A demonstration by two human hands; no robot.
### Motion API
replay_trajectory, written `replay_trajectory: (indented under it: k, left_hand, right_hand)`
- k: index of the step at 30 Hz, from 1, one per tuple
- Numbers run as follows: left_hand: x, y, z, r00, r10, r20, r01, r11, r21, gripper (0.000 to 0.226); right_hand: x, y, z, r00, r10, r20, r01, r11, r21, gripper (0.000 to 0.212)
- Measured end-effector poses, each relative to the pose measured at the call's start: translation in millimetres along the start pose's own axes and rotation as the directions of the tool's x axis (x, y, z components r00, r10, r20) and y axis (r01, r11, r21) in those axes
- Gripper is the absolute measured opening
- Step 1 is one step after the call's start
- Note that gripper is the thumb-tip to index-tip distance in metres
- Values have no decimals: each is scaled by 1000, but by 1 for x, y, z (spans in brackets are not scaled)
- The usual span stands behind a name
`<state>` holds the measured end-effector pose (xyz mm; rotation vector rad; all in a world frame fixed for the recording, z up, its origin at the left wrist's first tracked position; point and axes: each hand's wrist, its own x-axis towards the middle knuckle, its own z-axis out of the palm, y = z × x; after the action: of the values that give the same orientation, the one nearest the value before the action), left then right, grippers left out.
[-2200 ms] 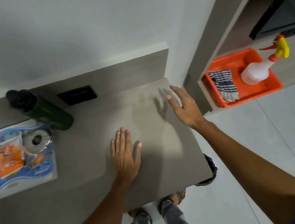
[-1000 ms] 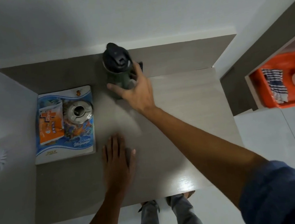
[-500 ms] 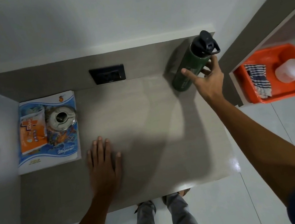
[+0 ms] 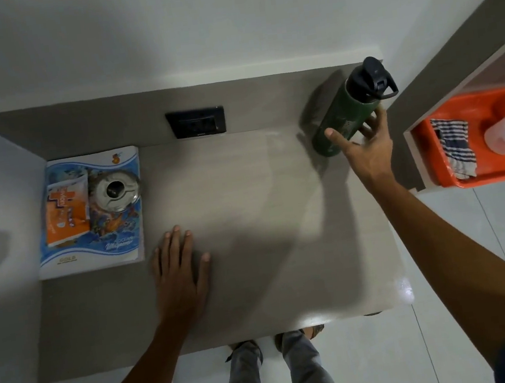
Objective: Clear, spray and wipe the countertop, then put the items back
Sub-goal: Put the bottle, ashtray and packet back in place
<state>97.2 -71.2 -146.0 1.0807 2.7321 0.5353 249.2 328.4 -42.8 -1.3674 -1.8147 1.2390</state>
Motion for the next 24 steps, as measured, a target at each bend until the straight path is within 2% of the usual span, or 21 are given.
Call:
replay_trajectory:
  k: [3, 5, 6, 8, 9, 11, 14, 16, 19, 24]
  left_hand:
    - [4, 1, -5, 997, 4, -80, -14, 991, -136, 63]
    - [14, 0, -13, 988, 4, -152, -36, 979, -202, 54]
    - [22, -1, -18, 981, 2, -194, -44, 975, -216, 49]
    - [42, -9, -32, 944, -54, -325, -15, 978, -208, 41]
    - [53, -17, -39, 912, -109, -396, 27, 978, -208, 38]
    - [72, -37, -57, 857, -227, -463, 131, 964, -230, 39]
    - [93, -71, -87, 845, -334, -417, 252, 937, -240, 46]
    - [104, -86, -104, 844, -382, -376, 300, 918, -258, 53]
    - [118, -103, -117, 859, -413, -303, 361, 908, -214, 64]
    - [128, -120, -110, 878, -421, -227, 409, 907, -101, 66]
  right_hand:
    - [-33, 9, 27, 988, 113, -109, -104, 991, 87, 108]
    - [-63, 13, 60, 988, 138, -67, -132, 988, 86, 95]
    - [-78, 13, 75, 991, 134, 16, -135, 989, 66, 91]
    - [-105, 5, 106, 964, 91, 250, -90, 996, -16, 97]
    - [-115, -2, 120, 927, 80, 367, -69, 997, -41, 102]
    - [-127, -22, 148, 834, 27, 551, 12, 998, -67, 98]
    - [-135, -50, 198, 711, -135, 691, 315, 939, -140, 100]
    - [-137, -68, 233, 625, -202, 754, 462, 874, -149, 105]
    - [-141, -94, 282, 524, -241, 817, 575, 808, -130, 113]
    - [-147, -116, 346, 471, -210, 857, 699, 681, -217, 116]
